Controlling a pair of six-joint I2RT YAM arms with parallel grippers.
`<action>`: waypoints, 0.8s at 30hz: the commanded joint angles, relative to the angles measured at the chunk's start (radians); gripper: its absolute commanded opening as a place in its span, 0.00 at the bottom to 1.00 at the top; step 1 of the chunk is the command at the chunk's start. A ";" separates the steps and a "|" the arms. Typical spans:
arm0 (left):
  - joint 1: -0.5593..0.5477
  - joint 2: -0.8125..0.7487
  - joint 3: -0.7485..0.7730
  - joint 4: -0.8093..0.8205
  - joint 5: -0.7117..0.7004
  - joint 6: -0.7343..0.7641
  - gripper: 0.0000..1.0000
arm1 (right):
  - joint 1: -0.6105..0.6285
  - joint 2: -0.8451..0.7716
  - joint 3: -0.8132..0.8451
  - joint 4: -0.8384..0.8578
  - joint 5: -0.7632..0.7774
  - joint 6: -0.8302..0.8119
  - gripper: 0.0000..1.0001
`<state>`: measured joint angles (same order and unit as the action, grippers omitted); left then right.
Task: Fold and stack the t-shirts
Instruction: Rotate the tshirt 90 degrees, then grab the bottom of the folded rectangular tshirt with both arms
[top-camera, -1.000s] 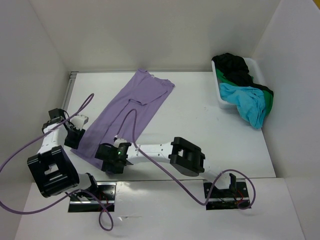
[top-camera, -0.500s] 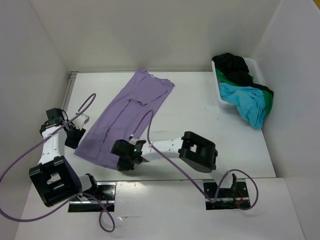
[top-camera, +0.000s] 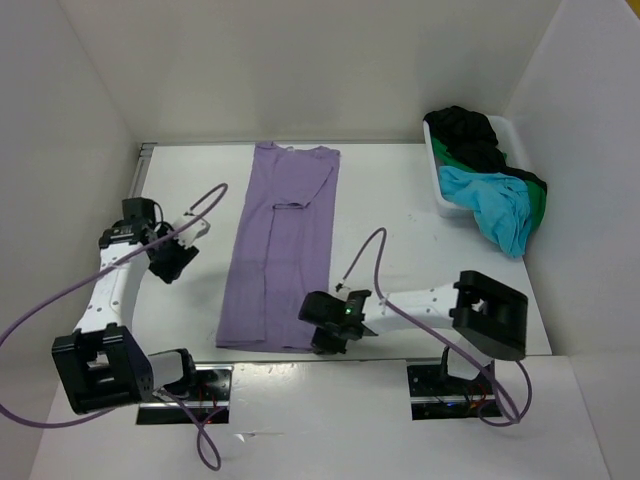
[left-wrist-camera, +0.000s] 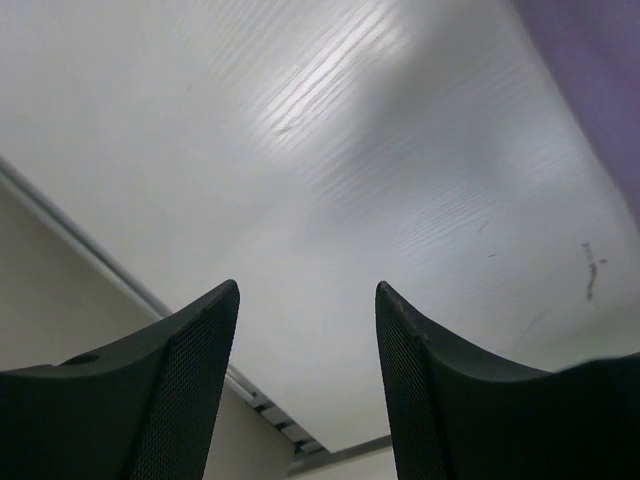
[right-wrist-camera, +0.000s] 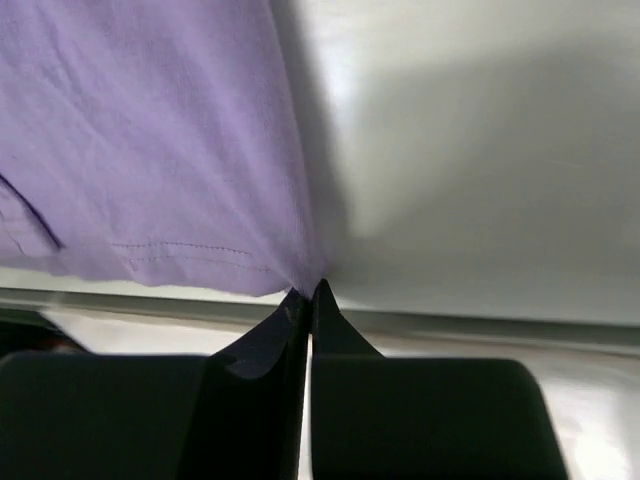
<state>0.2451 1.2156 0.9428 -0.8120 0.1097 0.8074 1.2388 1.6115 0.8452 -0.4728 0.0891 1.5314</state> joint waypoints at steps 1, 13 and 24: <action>-0.114 -0.008 0.030 -0.033 0.016 -0.050 0.65 | 0.013 -0.114 -0.115 -0.151 0.015 0.033 0.00; -0.472 -0.302 -0.074 -0.084 -0.025 0.089 0.69 | 0.024 -0.262 -0.023 -0.257 0.072 -0.074 0.59; -0.641 -0.999 -0.364 -0.314 0.071 1.014 0.65 | 0.033 -0.346 -0.034 -0.196 0.075 -0.011 0.59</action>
<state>-0.3820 0.3355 0.6006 -1.0389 0.0860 1.4322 1.2610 1.2957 0.7856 -0.6739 0.1238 1.5043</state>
